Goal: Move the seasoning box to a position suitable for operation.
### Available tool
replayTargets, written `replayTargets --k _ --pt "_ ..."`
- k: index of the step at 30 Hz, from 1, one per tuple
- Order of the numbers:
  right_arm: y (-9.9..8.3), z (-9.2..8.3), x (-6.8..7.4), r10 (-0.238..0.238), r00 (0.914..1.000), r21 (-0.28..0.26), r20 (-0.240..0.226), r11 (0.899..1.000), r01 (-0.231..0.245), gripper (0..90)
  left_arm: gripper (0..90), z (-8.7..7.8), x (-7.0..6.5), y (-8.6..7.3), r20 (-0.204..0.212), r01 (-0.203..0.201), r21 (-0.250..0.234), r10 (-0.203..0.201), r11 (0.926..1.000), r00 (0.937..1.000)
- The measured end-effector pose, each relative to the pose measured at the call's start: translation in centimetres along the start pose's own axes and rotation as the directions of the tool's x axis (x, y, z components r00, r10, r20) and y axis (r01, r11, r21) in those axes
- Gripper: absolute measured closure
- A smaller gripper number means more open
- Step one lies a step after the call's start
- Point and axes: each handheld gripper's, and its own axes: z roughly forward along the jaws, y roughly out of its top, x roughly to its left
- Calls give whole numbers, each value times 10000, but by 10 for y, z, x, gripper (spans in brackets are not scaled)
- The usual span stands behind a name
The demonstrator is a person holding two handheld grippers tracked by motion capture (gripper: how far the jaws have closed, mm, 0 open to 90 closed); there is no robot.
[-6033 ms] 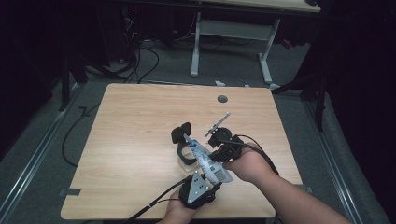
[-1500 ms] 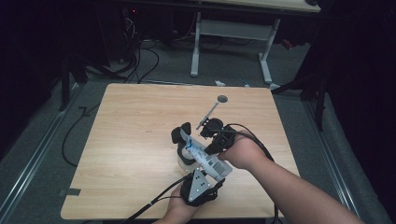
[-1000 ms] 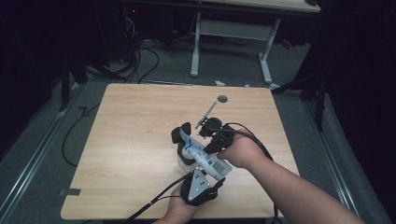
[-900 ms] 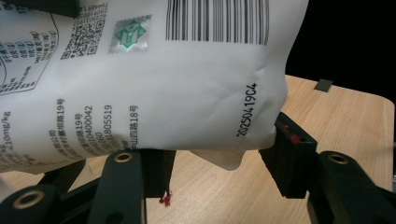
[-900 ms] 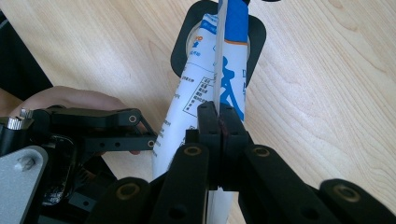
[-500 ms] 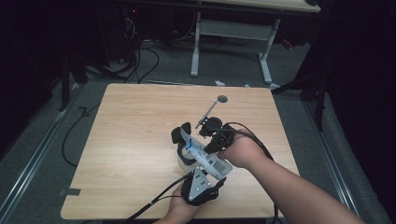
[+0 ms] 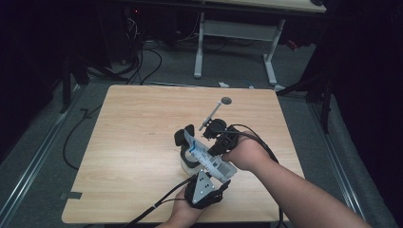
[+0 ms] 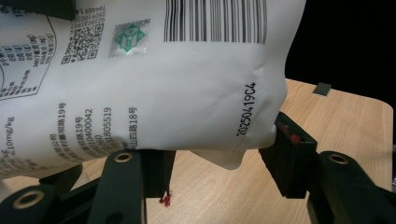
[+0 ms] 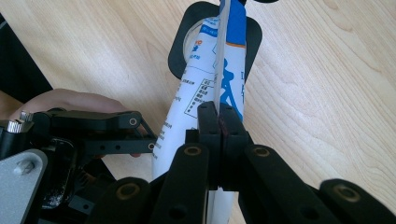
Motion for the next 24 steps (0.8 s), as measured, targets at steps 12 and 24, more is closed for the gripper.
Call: replayTargets --k 12,24 --pt "0 -2 0 25 10000 -7 -5 10000 -25 900 486 0 0 2 -6 -65 -26 65 10000 10000" --pt "1 -4 1 -10 10000 -13 17 10000 10 900 487 0 0 4 -29 -61 -58 61 10000 10000"
